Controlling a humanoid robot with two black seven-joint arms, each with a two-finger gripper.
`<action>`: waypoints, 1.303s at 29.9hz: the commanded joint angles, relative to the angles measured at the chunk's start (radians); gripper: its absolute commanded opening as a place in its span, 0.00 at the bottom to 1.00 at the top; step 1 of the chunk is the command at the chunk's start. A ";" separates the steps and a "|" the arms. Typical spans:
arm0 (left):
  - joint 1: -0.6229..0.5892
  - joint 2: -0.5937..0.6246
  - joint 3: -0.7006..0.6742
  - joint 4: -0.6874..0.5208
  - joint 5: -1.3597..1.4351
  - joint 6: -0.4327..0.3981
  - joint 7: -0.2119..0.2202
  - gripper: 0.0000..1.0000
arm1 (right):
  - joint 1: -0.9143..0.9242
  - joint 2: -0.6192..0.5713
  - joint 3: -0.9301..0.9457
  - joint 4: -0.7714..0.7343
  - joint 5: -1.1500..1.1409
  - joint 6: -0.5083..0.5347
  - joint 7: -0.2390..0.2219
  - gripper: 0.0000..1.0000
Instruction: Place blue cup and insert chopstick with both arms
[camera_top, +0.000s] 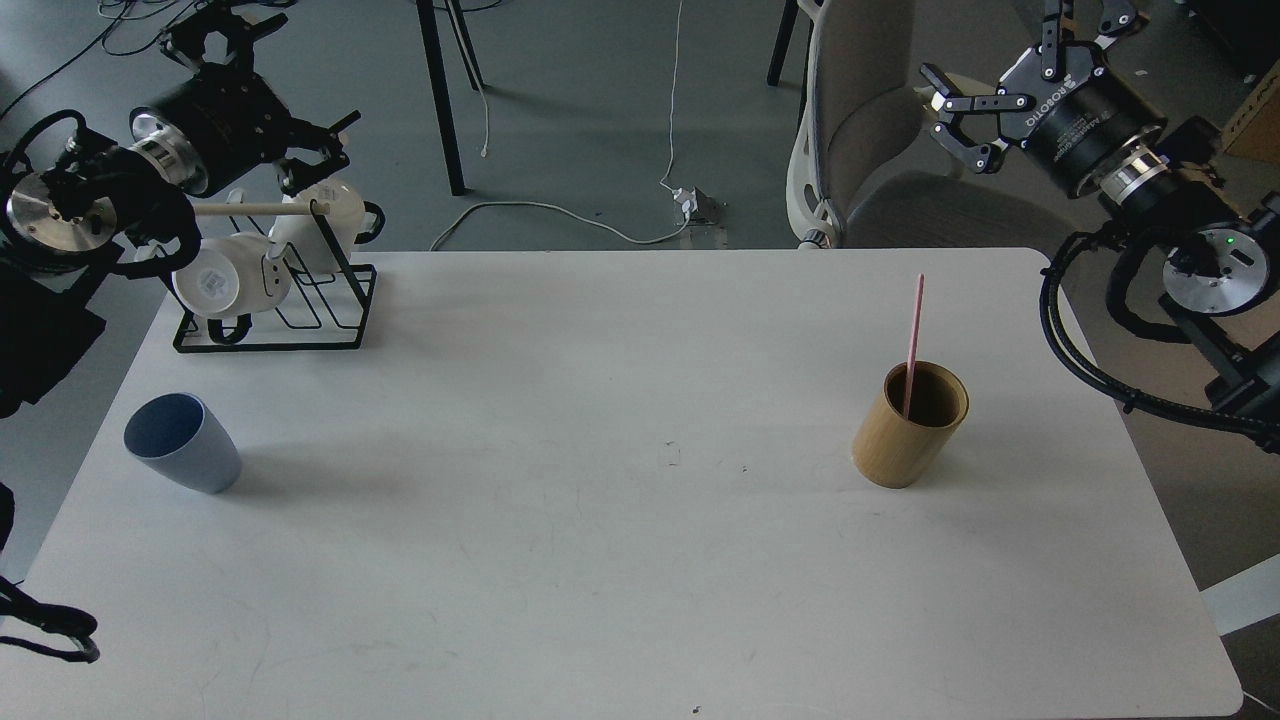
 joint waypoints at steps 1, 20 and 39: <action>0.007 -0.008 0.001 0.000 0.000 0.000 0.002 1.00 | 0.003 0.030 -0.002 0.005 0.000 0.000 0.000 0.99; -0.006 -0.068 -0.072 0.004 -0.005 0.000 -0.024 1.00 | 0.019 0.062 -0.005 0.009 -0.003 0.000 0.000 0.99; -0.006 0.203 -0.105 -0.379 0.489 0.000 -0.191 1.00 | 0.030 0.068 -0.003 0.009 -0.011 0.000 0.000 0.99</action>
